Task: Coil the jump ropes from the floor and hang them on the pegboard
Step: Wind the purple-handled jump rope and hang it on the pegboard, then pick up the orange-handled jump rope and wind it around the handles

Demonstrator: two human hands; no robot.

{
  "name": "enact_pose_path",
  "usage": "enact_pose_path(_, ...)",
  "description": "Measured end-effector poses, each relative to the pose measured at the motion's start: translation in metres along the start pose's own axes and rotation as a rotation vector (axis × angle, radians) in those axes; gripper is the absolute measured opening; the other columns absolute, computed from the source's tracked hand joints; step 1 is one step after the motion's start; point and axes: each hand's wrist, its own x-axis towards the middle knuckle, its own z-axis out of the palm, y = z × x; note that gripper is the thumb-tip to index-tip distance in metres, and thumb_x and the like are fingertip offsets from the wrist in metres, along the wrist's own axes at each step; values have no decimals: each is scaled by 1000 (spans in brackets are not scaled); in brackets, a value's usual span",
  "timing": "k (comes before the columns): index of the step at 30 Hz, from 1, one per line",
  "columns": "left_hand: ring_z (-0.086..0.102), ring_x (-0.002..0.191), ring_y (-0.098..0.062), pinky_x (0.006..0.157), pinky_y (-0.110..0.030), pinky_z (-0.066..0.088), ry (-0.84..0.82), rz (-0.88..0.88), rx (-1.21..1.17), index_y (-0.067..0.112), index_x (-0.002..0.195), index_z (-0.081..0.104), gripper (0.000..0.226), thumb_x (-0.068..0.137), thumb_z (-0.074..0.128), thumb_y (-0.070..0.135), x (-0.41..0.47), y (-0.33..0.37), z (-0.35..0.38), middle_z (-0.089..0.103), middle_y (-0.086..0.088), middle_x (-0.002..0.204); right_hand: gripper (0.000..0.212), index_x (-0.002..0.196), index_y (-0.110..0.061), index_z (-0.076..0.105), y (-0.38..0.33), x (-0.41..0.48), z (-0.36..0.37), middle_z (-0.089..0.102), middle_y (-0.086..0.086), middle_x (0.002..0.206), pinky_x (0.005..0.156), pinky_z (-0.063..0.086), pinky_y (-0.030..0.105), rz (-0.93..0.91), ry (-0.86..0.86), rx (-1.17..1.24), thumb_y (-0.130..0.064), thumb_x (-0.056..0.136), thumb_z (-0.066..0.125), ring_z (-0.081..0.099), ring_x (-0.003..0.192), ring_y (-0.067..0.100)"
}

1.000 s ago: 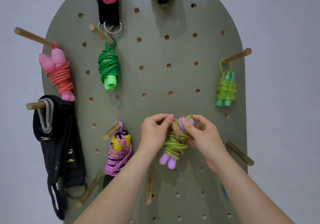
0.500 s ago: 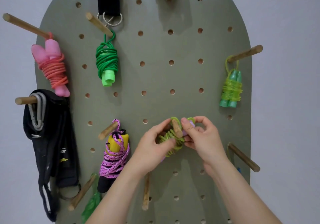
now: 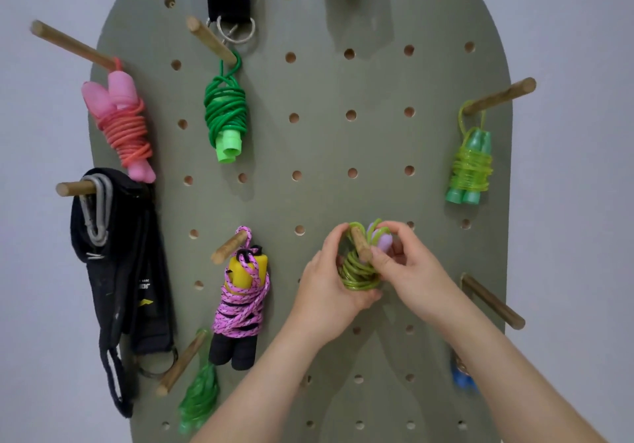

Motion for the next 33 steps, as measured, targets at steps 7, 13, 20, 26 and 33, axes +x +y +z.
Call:
enact_pose_path(7,58,94,0,74,-13,46,199,113,-98,40,103,62,43,77,66,6,-33,9,-30,63,16,102,70,150,-34,21,-24,-39,-9,48,-5,121,88,47,32,59,5,-536,-23,92,58,57,100,8)
enact_pose_path(13,53,55,-19,57,-40,48,107,106,-306,29,83,72,30,87,56,2,-77,-1,-79,63,-2,62,41,133,-33,53,-64,-65,-5,68,-6,93,84,48,36,46,-94,-779,-23,93,57,63,86,12)
enact_pose_path(20,47,50,-26,50,-36,41,17,164,-307,32,84,71,20,81,56,19,-148,-38,-126,54,-1,54,27,119,-32,64,-93,-112,39,68,-15,86,65,43,15,261,-287,-802,-32,93,58,60,74,-3)
enact_pose_path(26,59,61,-10,56,-17,46,-92,-61,-335,29,90,70,29,91,53,5,-243,-102,-145,64,5,67,26,119,-35,63,-63,-196,120,72,-11,89,81,54,28,518,-559,-690,-34,94,57,67,85,5)
enact_pose_path(33,60,80,2,66,-7,41,-406,-308,-157,27,85,71,47,80,47,-14,-368,-201,-117,66,17,86,29,122,-32,62,34,-316,192,62,-17,95,82,39,19,807,-770,-636,-34,95,54,57,93,5)
